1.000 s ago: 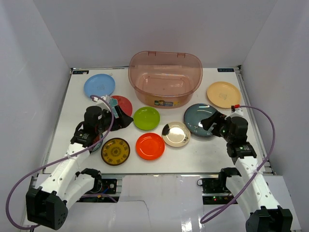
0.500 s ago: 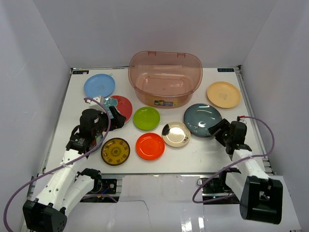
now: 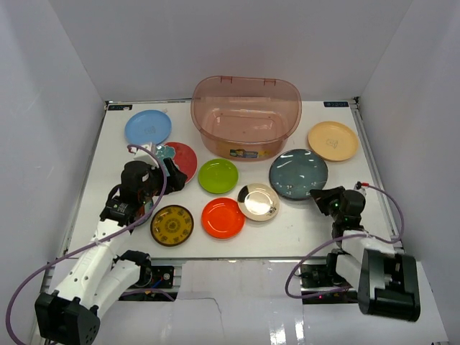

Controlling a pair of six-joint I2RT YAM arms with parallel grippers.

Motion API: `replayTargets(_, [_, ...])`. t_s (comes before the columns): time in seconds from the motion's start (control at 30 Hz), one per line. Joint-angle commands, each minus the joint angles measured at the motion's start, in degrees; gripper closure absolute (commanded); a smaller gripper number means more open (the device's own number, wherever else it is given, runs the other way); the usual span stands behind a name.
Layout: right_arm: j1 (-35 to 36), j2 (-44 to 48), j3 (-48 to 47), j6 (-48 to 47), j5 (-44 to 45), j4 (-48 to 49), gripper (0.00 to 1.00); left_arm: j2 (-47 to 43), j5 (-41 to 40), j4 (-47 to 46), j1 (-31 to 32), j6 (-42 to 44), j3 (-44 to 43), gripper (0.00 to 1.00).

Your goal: Place the plates into the plastic bin on the countertop

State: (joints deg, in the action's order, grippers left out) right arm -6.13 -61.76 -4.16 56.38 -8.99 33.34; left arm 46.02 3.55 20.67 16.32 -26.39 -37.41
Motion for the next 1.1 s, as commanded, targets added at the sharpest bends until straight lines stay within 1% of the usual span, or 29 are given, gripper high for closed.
replayTargets(0.0, [-0.1, 9.2, 3.1, -2.0, 4.7, -3.7, 0.92, 0.2, -0.2, -0.4, -0.2, -0.5, -1.3, 0.11])
replayTargets(0.03, [-0.1, 16.4, 2.3, -3.0, 5.4, -7.0, 0.92, 0.4, 0.0, -0.6, -0.1, -0.7, -1.4, 0.11])
replayTargets(0.07, [-0.1, 20.3, -0.3, -5.3, 6.2, -13.9, 0.92, 0.8, 0.7, -1.1, -0.2, -1.3, -1.4, 0.11])
replayTargets(0.13, [0.1, 27.0, -4.2, -7.7, 7.1, -19.2, 0.92, 1.4, 1.5, -1.5, -0.3, -1.9, -1.6, 0.11])
replayTargets(0.17, [0.2, 27.6, -10.4, -10.3, 6.8, -22.0, 0.92, 1.6, 1.9, -1.9, -0.3, -2.3, -1.8, 0.11])
replayTargets(0.2, [0.4, 27.7, -13.6, -11.2, 6.0, -26.7, 0.92, 2.4, 2.8, -2.2, -0.3, -3.0, -2.1, 0.11])
replayTargets(0.33, [0.5, 30.0, -24.9, -12.6, 4.9, -27.7, 0.92, 4.3, 3.7, -3.3, -0.3, -4.6, -4.1, 0.11])
replayTargets(0.37, [0.5, 30.3, -27.3, -13.0, 4.9, -27.7, 0.92, 4.8, 3.8, -3.9, -0.3, -4.9, -4.9, 0.11])
replayTargets(0.4, [0.5, 30.4, -32.1, -13.6, 4.6, -28.1, 0.92, 5.1, 4.4, -4.1, -0.4, -5.2, -5.3, 0.12])
replayTargets(0.47, [0.5, 30.1, -37.1, -14.9, 4.4, -29.5, 0.92, 6.4, 5.0, -5.5, -0.3, -6.1, -5.9, 0.12])
replayTargets(0.5, [0.5, 29.0, -41.2, -15.3, 2.9, -29.8, 0.92, 7.1, 5.3, -6.1, -0.4, -6.7, -6.2, 0.12])
replayTargets(0.57, [0.5, 27.1, -44.2, -15.5, 0.4, -28.9, 0.92, 8.1, 5.5, -7.4, -0.4, -7.1, -6.4, 0.13])
replayTargets(0.6, [0.5, 25.9, -45.9, -14.7, -3.2, -27.5, 0.92, 8.7, 5.3, -7.8, -0.5, -7.3, -6.5, 0.13])
replayTargets(0.67, [0.5, 18.7, -48.3, -12.9, -7.9, -23.3, 0.92, 10.6, 4.1, -8.4, -0.7, -7.7, -6.9, 0.14])
replayTargets(0.7, [0.6, 15.9, -49.5, -11.8, -13.4, -21.2, 0.92, 11.3, 3.6, -8.4, -0.9, -7.7, -7.6, 0.14])
replayTargets(0.73, [0.9, 9.8, -52.3, -9.5, -15.6, -19.0, 0.92, 11.9, 3.0, -8.4, -1.2, -7.7, -7.9, 0.15])
replayTargets(0.77, [1.8, 6.7, -53.6, -8.7, -16.6, -14.8, 0.92, 12.9, 1.7, -8.5, -2.4, -8.1, -8.2, 0.15])
replayTargets(0.8, [4.3, 3.9, -55.1, -8.7, -15.6, -13.5, 0.92, 13.7, 1.7, -8.9, -3.4, -8.3, -8.5, 0.16])
replayTargets(0.83, [5.9, -2.5, -60.4, -11.4, -14.6, -13.6, 0.92, 14.4, 2.2, -9.8, -4.8, -8.4, -8.6, 0.17])
replayTargets(0.87, [8.4, -6.2, -63.8, -12.9, -14.0, -16.2, 0.92, 16.8, 3.6, -10.2, -8.8, -9.0, -8.9, 0.19])
replayTargets(0.9, [11.7, -9.7, -67.2, -14.3, -13.9, -17.1, 0.92, 18.2, 4.8, -10.5, -11.4, -10.0, -9.2, 0.19])
replayTargets(0.93, [13.2, -17.2, -70.6, -15.3, -14.2, -17.9, 0.92, 19.7, 6.5, -10.7, -14.0, -10.9, -9.8, 0.2])
replayTargets(0.97, [14.6, -21.0, -77.7, -17.4, -14.4, -19.3, 0.92, 21.1, 9.3, -11.0, -18.9, -11.4, -10.1, 0.21])
replayTargets(1.0, [16.6, -24.4, -81.4, -18.6, -14.4, -22.8, 0.92, 23.7, 9.2, -11.1, -20.0, -11.3, -10.6, 0.21])
replayTargets(1.03, [17.2, -31.3, -85.2, -19.8, -14.2, -25.0, 0.92, 24.7, 8.1, -9.9, -20.7, -11.1, -11.8, 0.21])
replayTargets(1.07, [17.7, -34.3, -90.7, -20.5, -13.9, -26.8, 0.92, 25.9, 7.5, -9.3, -22.1, -11.0, -12.3, 0.2])
